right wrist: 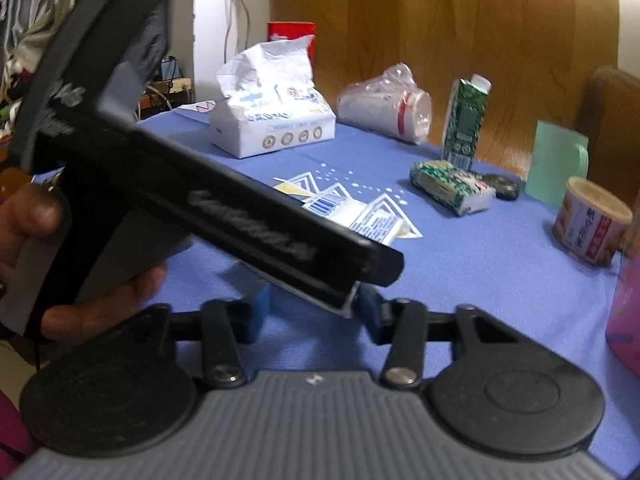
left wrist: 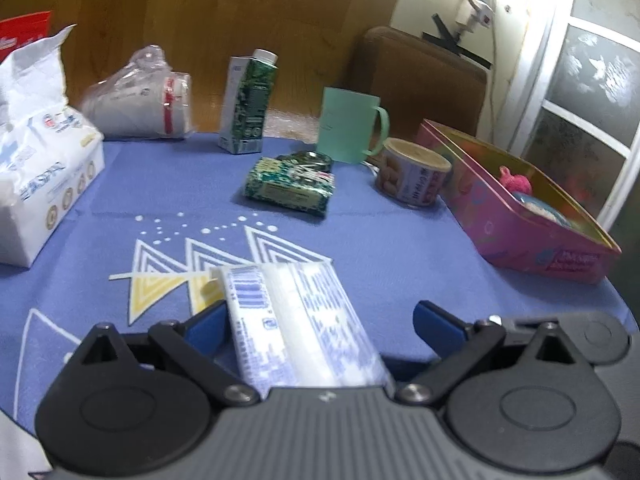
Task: Organize soft objects
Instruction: 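Lift the white wet-wipe packet off the table with the left gripper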
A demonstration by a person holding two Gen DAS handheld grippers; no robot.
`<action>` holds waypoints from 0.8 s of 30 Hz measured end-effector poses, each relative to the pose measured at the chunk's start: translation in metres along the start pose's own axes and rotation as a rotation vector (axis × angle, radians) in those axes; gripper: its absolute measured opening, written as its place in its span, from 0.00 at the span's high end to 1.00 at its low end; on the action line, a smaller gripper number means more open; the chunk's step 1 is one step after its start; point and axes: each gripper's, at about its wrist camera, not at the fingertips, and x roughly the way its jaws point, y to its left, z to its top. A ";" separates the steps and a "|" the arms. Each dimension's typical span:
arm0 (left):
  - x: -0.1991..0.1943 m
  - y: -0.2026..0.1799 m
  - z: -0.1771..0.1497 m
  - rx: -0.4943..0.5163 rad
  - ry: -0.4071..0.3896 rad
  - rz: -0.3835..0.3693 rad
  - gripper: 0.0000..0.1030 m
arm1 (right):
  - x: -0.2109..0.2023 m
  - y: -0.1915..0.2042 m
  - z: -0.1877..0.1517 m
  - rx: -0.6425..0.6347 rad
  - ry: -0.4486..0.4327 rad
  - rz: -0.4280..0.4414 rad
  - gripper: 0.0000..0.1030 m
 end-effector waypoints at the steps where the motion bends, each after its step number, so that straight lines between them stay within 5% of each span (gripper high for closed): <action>1: -0.001 0.002 0.001 -0.016 -0.005 -0.007 0.08 | -0.001 0.001 0.000 0.000 -0.003 0.001 0.69; 4: 0.000 0.005 0.003 -0.060 0.001 -0.023 0.09 | -0.003 0.003 -0.001 -0.002 -0.007 -0.002 0.69; 10: 0.005 -0.009 0.003 0.006 0.024 0.018 0.13 | -0.008 0.003 -0.004 0.007 -0.009 0.026 0.66; 11: 0.004 -0.008 0.003 -0.003 0.028 0.015 0.11 | -0.009 0.002 -0.004 0.016 -0.011 0.026 0.62; 13: 0.000 -0.003 0.005 -0.035 0.034 0.008 0.09 | -0.010 0.000 -0.004 0.036 -0.009 0.019 0.39; 15: -0.005 0.005 0.007 -0.070 0.026 0.006 0.10 | -0.012 -0.003 -0.004 0.055 -0.016 0.010 0.33; 20: -0.007 0.014 0.004 -0.103 0.041 -0.030 0.35 | 0.000 0.002 0.000 0.013 0.024 0.017 0.37; 22: -0.008 0.006 0.005 -0.093 0.039 0.005 0.34 | 0.005 0.007 0.004 0.000 0.016 0.014 0.54; 24: -0.011 0.002 0.010 -0.090 0.022 0.006 0.34 | 0.004 0.006 0.005 0.013 0.007 0.002 0.56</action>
